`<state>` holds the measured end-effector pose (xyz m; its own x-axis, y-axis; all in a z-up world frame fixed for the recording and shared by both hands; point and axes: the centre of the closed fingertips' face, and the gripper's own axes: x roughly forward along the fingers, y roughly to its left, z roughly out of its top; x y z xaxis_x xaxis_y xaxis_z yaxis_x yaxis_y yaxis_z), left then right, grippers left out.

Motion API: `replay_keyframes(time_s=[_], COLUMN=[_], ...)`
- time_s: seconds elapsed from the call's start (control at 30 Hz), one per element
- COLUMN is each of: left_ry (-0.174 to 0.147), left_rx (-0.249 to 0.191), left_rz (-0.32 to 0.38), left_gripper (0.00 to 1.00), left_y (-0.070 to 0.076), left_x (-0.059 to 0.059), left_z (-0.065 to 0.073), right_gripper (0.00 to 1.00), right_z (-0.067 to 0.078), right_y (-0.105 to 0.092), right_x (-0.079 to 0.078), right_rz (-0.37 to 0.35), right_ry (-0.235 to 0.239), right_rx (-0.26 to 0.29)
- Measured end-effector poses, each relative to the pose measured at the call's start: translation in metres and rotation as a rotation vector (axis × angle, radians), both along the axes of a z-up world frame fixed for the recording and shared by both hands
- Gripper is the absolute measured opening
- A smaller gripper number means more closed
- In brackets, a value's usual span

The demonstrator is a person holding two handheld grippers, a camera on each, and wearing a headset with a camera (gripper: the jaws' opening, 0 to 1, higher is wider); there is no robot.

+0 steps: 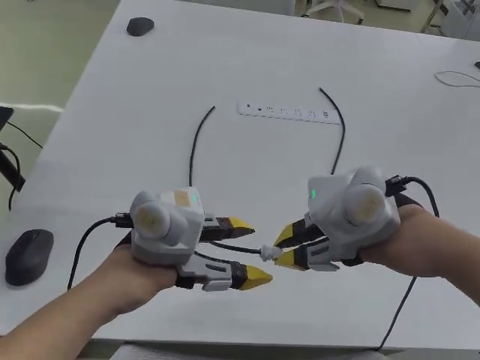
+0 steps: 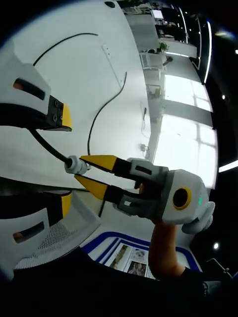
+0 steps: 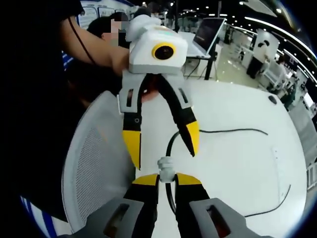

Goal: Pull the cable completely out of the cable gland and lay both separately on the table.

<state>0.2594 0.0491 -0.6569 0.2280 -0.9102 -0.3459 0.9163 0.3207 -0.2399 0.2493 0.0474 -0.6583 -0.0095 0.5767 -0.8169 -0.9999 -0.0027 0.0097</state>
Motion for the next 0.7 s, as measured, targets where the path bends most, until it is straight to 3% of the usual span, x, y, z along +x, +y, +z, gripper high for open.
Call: replay_keyframes(time_s=[0.1,0.27,0.7], left_ry=[-0.001,0.005,0.011], left_rx=[0.002,-0.039,-0.044], left_rz=[-0.004,0.004,-0.042], left_gripper=[0.44,0.37,0.23], left_y=[-0.0016,-0.0046,-0.0102], left_x=[0.0008,0.0028,-0.0067], left_z=[-0.0015,0.0045,0.004], right_gripper=[0.06,0.06,0.06], right_z=[0.0024,0.0024,0.0043], right_y=[-0.0001,-0.0035,-0.0068], right_x=[-0.0006,-0.0021,-0.0048], right_rz=[0.008,0.021,0.056], right_ry=[0.001,0.001,-0.015], right_rx=[0.012,0.012,0.017])
